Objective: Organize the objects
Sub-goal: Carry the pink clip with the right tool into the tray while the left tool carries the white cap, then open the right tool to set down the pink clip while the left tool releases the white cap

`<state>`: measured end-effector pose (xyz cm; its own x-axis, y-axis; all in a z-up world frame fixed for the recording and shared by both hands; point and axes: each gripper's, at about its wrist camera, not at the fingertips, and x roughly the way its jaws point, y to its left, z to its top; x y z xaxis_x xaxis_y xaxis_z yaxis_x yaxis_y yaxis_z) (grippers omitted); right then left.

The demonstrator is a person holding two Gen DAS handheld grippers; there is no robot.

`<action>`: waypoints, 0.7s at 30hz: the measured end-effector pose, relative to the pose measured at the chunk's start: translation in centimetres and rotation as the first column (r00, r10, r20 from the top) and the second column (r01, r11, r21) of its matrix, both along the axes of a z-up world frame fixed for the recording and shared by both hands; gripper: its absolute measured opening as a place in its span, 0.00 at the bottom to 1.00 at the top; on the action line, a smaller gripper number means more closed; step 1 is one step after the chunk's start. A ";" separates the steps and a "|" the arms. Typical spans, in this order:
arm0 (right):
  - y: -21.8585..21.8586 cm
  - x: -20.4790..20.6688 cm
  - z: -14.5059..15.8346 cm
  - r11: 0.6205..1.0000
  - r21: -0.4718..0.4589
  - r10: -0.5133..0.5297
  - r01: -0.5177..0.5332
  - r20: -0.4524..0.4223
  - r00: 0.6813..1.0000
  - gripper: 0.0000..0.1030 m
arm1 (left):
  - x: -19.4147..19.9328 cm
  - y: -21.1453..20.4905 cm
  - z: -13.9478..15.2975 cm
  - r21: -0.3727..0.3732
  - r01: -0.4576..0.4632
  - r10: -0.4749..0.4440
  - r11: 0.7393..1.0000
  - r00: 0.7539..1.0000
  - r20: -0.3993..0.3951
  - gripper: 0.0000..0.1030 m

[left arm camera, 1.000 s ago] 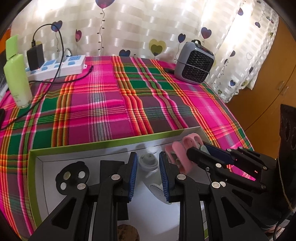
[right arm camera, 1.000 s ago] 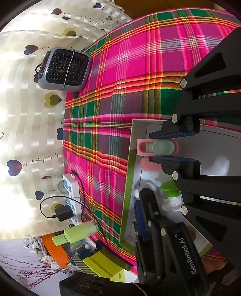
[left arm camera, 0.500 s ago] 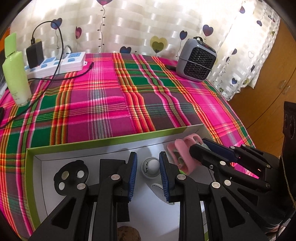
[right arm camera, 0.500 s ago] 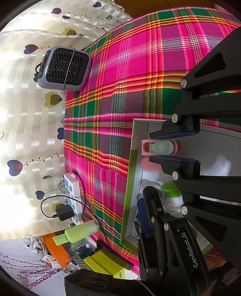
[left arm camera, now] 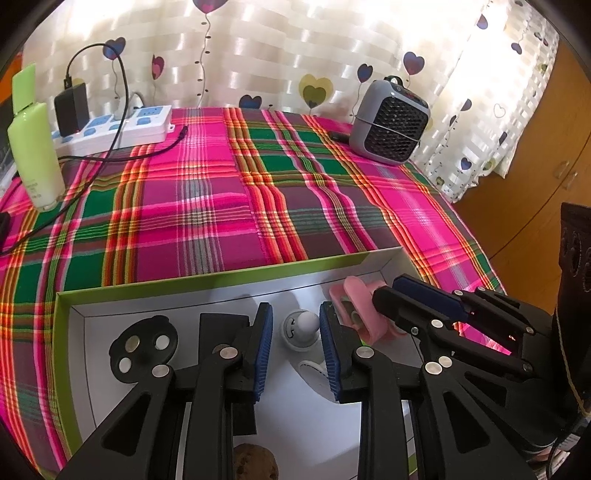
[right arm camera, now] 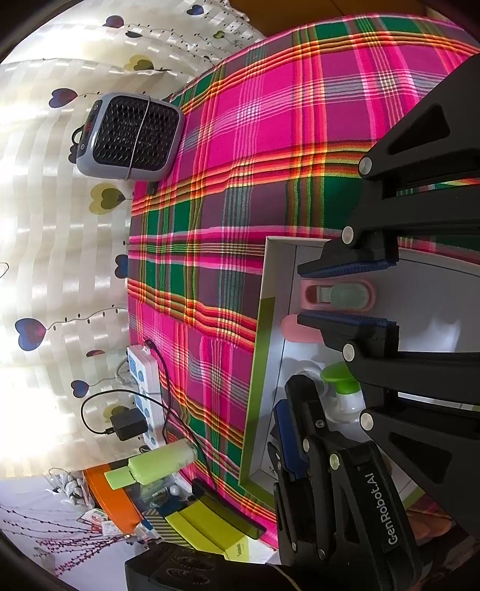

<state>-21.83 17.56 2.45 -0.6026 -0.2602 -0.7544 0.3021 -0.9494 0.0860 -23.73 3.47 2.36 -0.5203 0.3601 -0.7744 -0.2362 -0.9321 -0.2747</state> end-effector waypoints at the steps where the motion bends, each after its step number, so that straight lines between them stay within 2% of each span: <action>1: 0.0 0.0 0.0 1.000 0.001 0.000 0.000 0.000 1.000 0.19 | 0.0 -0.1 0.0 0.000 -0.001 0.001 1.000 1.000 0.001 0.25; 14: -0.4 1.1 0.1 1.000 0.006 0.006 -0.006 -0.009 1.000 0.34 | 1.2 -0.7 0.8 0.001 -0.016 0.016 1.000 1.000 -0.014 0.32; 21: -0.1 2.4 0.5 1.000 -0.015 -0.006 0.006 -0.013 1.000 0.35 | 2.8 -1.0 1.3 -0.018 -0.030 0.029 0.999 0.999 -0.033 0.34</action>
